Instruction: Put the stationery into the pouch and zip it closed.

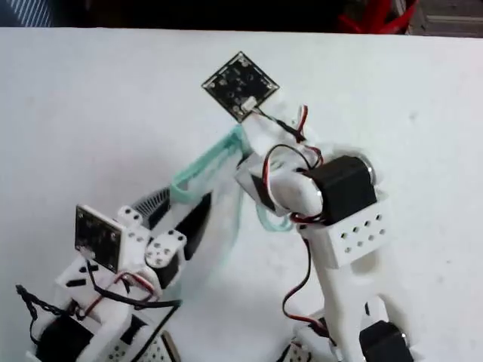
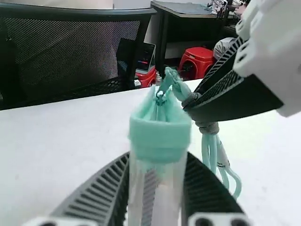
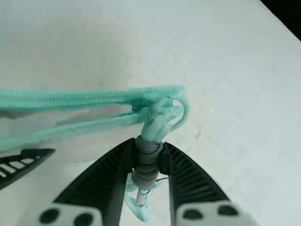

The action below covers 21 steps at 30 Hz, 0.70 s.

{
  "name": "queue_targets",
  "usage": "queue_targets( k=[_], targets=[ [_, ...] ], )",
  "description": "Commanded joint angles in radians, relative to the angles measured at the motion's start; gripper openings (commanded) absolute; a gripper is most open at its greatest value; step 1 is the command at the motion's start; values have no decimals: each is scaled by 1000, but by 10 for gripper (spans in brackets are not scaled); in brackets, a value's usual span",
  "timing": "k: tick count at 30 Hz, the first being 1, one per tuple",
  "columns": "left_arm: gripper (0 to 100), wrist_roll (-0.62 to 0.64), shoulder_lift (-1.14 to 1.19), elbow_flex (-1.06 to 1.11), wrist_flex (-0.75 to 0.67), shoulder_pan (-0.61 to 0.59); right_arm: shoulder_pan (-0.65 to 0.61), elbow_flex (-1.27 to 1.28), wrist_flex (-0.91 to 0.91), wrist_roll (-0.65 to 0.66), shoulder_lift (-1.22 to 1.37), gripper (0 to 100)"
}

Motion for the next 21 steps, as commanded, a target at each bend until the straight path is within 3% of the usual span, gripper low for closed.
queue_targets(
  k=[1,9,15,21],
  targets=[
    [17,-18,-10,-23,-52,18,-2,-54,1,11,-16,19],
    [22,-48,-10,92,-149,137,-188,-112,2,11,-16,19],
    [22,-48,-10,94,-143,134,-377,-127,5,11,-65,19],
    [22,-49,-10,94,-140,133,-484,-126,7,11,-183,19]
  ],
)
